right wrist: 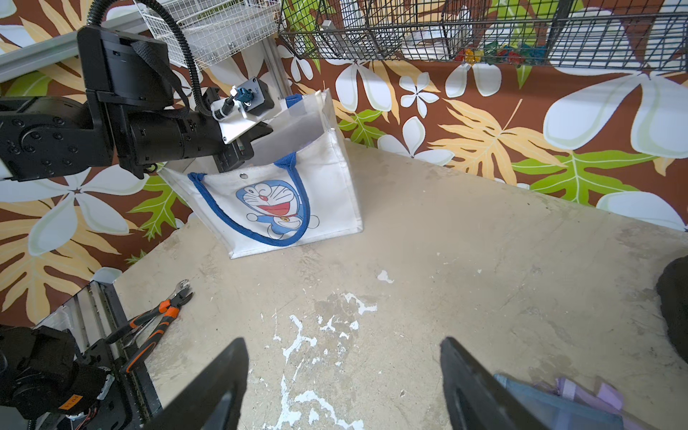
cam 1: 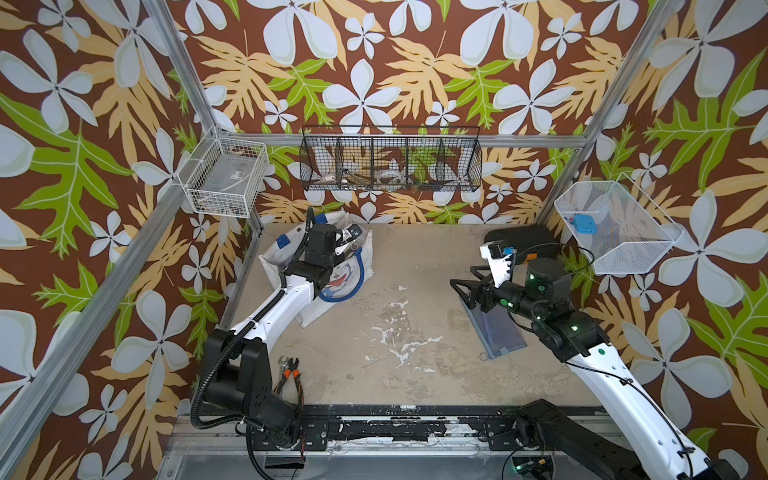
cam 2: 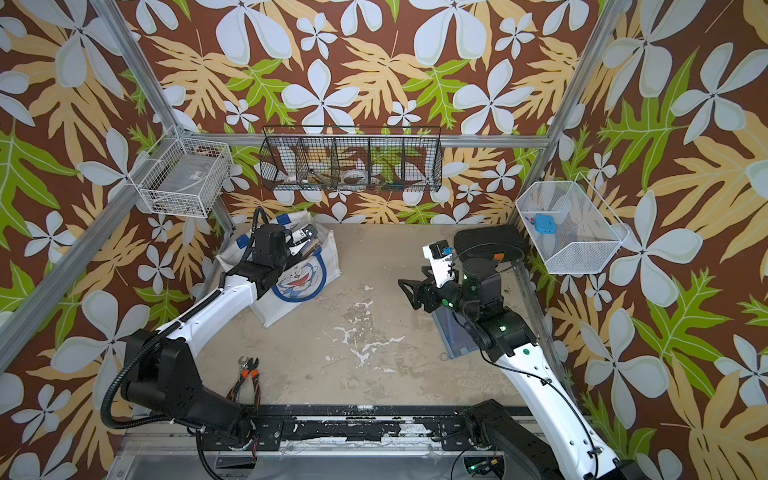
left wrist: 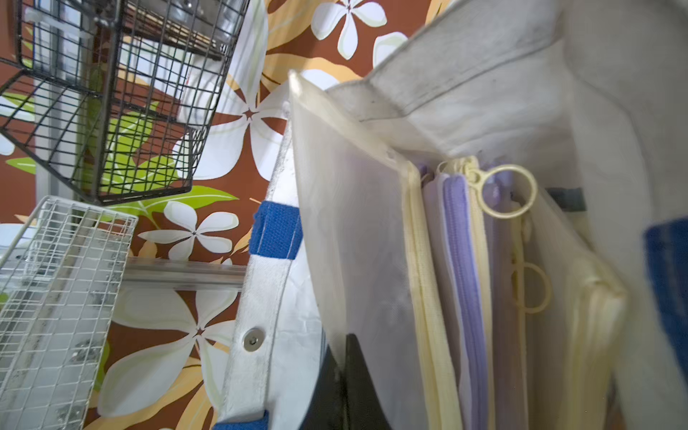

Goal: Put the pencil pouch into the canvas bag
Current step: Place the pencil case in the canvas bag.

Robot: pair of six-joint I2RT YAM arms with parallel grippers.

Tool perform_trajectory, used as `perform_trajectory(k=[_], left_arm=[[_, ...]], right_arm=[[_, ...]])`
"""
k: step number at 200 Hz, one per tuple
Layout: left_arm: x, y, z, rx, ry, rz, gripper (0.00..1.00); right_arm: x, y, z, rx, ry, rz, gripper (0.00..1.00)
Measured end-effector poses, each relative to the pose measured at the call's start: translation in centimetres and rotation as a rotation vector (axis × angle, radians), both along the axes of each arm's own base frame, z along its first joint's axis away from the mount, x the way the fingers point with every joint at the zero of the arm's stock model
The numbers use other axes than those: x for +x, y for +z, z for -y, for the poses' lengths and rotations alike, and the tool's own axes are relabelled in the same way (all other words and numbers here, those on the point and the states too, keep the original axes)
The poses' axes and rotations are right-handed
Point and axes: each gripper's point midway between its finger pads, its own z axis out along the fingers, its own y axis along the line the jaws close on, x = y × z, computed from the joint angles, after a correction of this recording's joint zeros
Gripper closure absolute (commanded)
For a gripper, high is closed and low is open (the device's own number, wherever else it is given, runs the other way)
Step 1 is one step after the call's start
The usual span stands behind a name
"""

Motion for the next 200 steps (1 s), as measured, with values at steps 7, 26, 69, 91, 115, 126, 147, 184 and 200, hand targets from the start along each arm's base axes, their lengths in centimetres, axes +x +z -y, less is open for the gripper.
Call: perform_trajectory(k=[7,26,69,91,115,126,147,184,200], left_arm=[[-0.1,-0.3,0.1,-0.007,-0.003,-0.009,1.0],[0.1,-0.8,0.2,-0.021,0.004,-0.031,1.0],[0.9,1.3,0.1,-0.095,0.053,-0.036,1.0],[0.8,3.9,-0.1,-0.148,0.081,-0.005,1.0],[0.3,6.7,-0.2,-0.194,0.097,0.02,1.0],[-0.1,7.8,-0.1,-0.223,0.1,0.026,1.0],[-1.5,9.3,0.3,-0.29,0.077,0.021,1.0],[-3.3,9.3,1.3,-0.367,0.032,-0.029,1.0],[-4.2,8.3,1.1,-0.36,0.034,-0.047,1.0]], right_arm=[[0.0,0.0,0.0,0.002,-0.001,-0.002,0.19],[-0.1,0.1,0.0,0.003,0.0,0.001,0.19],[-0.3,0.4,0.1,0.008,0.003,0.012,0.19],[-0.5,0.5,0.0,0.011,0.007,0.014,0.19],[-0.5,0.4,0.0,0.014,0.011,0.01,0.19],[-0.6,0.4,0.0,0.016,0.012,0.009,0.2],[-0.6,0.6,-0.1,0.03,0.011,0.006,0.2],[-0.8,0.8,-0.1,0.038,0.013,0.009,0.2],[-0.9,1.0,-0.2,0.041,0.019,0.013,0.2]])
